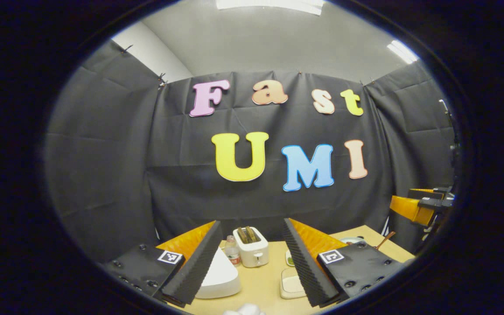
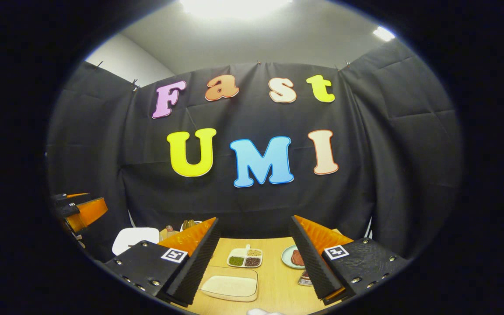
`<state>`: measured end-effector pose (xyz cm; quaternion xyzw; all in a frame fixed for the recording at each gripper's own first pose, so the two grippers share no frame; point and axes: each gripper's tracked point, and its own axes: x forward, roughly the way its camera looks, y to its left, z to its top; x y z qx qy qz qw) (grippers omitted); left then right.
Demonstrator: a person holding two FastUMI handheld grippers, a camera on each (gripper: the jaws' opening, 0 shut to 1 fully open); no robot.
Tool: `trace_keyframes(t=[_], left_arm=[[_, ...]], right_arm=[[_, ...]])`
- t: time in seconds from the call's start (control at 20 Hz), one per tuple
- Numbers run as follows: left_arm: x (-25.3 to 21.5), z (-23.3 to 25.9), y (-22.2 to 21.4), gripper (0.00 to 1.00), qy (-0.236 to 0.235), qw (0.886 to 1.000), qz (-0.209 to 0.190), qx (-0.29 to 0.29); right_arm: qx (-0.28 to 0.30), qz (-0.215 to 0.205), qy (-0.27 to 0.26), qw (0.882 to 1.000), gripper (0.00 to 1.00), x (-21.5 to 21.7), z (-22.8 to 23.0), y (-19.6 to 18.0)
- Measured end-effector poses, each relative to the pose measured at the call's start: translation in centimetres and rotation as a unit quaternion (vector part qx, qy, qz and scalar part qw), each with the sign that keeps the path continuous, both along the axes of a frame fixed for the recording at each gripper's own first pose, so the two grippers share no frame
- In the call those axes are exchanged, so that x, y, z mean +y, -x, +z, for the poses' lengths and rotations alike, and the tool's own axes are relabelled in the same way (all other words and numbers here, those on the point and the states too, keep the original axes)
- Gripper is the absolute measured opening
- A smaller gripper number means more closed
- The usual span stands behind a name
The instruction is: Close the left gripper, press the button to open the rice cooker; take a wooden spoon from the chopstick holder with the right hand, scoop a spoonful of rice and pour it into the rice cooker, then put the wooden spoon back into the chopstick holder.
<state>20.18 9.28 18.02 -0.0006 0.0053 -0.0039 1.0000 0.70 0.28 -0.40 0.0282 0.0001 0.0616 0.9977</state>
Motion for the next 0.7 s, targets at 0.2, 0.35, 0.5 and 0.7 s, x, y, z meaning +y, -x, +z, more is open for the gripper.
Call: trace_keyframes(t=[0.2, 0.35, 0.5, 0.7], left_arm=[[-0.9, 0.6, 0.1, 0.94, 0.008, 1.000, -0.010, -0.007], [-1.2, 0.6, 0.2, 0.94, 0.021, 1.000, -0.011, 0.000], [-1.1, 0.3, 0.2, 0.95, 0.029, 0.999, -0.009, 0.010], [-0.5, 0.5, 0.6, 0.94, 0.018, 1.000, 0.001, 0.004]], right_arm=[[-0.003, -0.006, 0.004, 1.000, 0.98, 0.0, 0.4, 0.4], [-0.012, -0.006, 0.003, 1.000, 0.98, 0.0, 1.1, 0.8], [-0.013, -0.009, 0.008, 1.000, 0.98, 0.0, 1.3, 1.4], [-0.019, -0.010, 0.006, 1.000, 0.98, 0.0, 1.9, 2.5]])
